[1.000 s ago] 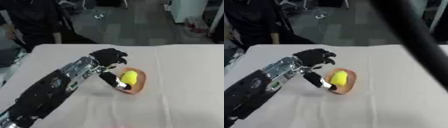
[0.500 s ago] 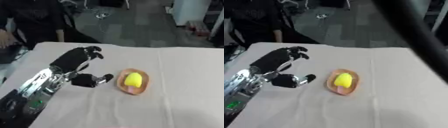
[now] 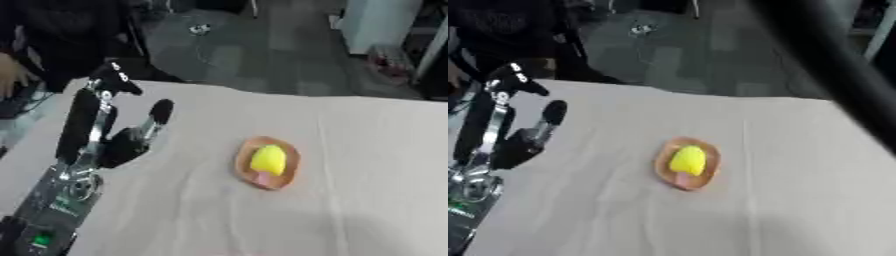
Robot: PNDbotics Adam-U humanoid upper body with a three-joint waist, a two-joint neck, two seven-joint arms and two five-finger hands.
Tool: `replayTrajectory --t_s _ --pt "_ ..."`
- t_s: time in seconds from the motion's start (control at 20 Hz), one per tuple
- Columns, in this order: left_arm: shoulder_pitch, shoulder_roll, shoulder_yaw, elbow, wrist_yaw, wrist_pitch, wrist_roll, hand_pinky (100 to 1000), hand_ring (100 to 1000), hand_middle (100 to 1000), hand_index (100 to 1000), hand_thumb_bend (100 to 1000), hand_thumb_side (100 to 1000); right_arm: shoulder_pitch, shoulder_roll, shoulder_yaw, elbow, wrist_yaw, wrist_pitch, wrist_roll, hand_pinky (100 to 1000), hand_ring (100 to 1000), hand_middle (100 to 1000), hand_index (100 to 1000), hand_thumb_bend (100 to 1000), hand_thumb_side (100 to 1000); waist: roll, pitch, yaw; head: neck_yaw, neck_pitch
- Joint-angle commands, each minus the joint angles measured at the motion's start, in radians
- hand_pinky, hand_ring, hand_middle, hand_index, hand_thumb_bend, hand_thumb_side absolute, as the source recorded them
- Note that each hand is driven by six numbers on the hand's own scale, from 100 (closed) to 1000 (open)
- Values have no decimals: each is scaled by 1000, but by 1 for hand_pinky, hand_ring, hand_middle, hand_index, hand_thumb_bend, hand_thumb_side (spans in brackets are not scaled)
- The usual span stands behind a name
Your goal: Pick up objects on the table and place them in the box.
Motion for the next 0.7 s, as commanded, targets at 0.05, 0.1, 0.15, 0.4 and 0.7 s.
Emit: replayTrajectory --t_s 0.05,0.1,0.15,0.4,0.7 --pt "-14 0 0 -18 42 -20 36 606 554 761 771 395 1000 7 1 15 -13 54 0 -30 190 381 439 510 100 1000 -1 -11 4 -12 15" --pt "-15 0 -2 -18 48 -27 41 600 548 754 767 393 1000 7 2 19 -13 66 -1 -39 192 381 438 509 100 1000 -1 -11 5 -12 17" --pt "-13 0 -5 -18 52 -34 44 600 548 754 767 392 1000 7 2 22 -13 75 -1 -49 192 381 438 509 100 1000 -1 -12 6 -13 18" --pt "0 2 -8 -18 60 -61 59 596 546 752 763 390 1000 0 -10 27 -13 93 -1 -77 196 381 437 509 100 1000 6 -17 2 -40 9" --pt "9 -2 -15 -18 77 -113 76 637 558 752 761 391 1000 -7 -20 19 -13 86 -7 -81 197 381 436 509 100 1000 11 -15 -9 -80 9"
